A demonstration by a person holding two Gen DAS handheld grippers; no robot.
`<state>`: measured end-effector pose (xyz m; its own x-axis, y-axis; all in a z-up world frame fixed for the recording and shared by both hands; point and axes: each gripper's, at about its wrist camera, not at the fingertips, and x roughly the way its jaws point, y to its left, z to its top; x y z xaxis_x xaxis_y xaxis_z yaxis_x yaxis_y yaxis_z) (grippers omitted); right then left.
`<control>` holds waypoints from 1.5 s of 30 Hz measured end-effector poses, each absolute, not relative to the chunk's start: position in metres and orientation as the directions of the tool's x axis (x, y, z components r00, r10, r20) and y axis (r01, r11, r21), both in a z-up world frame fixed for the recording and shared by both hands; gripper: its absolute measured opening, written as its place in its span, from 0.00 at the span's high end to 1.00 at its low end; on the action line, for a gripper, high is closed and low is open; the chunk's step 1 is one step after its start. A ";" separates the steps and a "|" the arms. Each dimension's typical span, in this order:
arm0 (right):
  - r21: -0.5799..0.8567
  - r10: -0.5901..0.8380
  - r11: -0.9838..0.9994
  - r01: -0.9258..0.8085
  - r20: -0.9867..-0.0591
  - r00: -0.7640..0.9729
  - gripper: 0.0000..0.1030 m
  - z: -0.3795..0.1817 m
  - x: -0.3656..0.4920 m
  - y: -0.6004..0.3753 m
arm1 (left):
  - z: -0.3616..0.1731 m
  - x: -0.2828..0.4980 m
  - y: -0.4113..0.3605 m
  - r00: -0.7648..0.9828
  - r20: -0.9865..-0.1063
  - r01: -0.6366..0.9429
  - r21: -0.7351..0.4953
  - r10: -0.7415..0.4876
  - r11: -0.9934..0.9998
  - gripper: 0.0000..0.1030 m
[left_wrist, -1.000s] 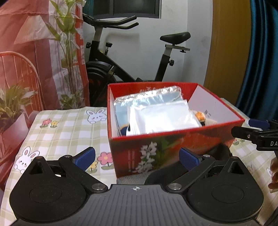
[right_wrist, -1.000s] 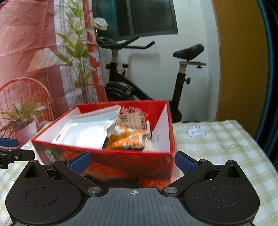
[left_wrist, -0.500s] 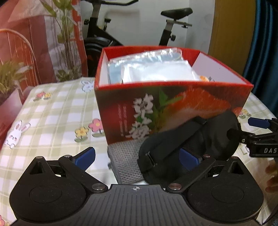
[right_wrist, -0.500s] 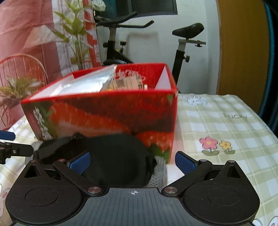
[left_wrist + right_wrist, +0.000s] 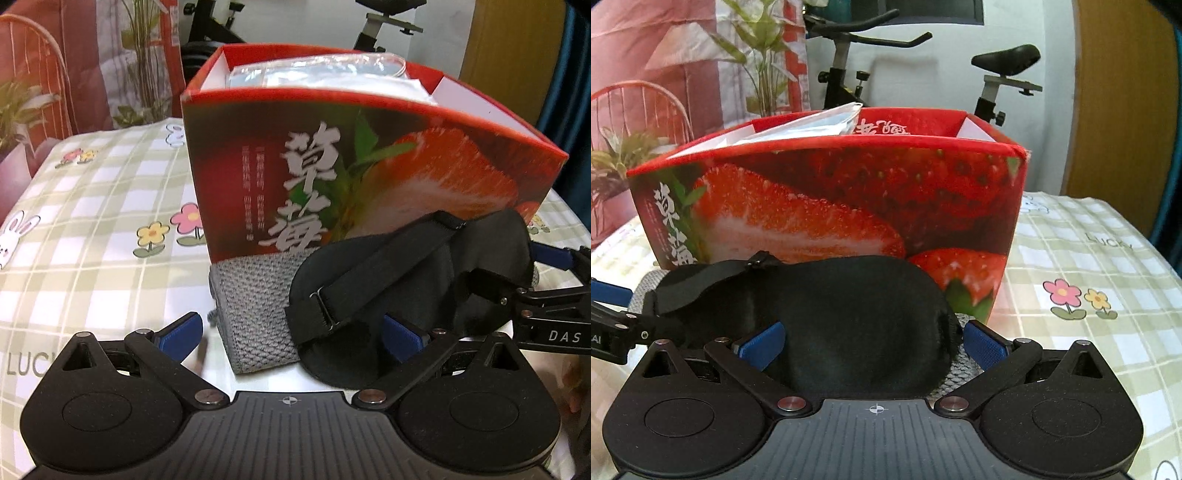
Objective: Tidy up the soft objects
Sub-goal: 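Close both grippers on the black eye mask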
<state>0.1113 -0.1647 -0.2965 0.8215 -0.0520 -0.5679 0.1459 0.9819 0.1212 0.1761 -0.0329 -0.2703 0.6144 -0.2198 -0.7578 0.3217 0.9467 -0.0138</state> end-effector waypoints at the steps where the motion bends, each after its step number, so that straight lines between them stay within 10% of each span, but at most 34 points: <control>1: 0.116 -0.053 0.983 0.143 -0.569 0.820 0.00 -0.297 0.112 -0.164 | -0.272 0.177 -0.033 0.610 -0.762 0.318 -0.016 -0.217 0.948 0.00; 25: 0.154 0.009 0.982 0.106 -0.605 0.797 0.00 -0.305 0.118 -0.172 | -0.275 0.179 -0.022 0.589 -0.769 0.308 -0.072 -0.249 0.949 0.01; 45: 0.209 0.055 0.975 0.081 -0.575 0.816 0.00 -0.303 0.109 -0.185 | -0.243 0.160 -0.004 0.653 -0.657 0.344 -0.185 -0.377 0.920 0.47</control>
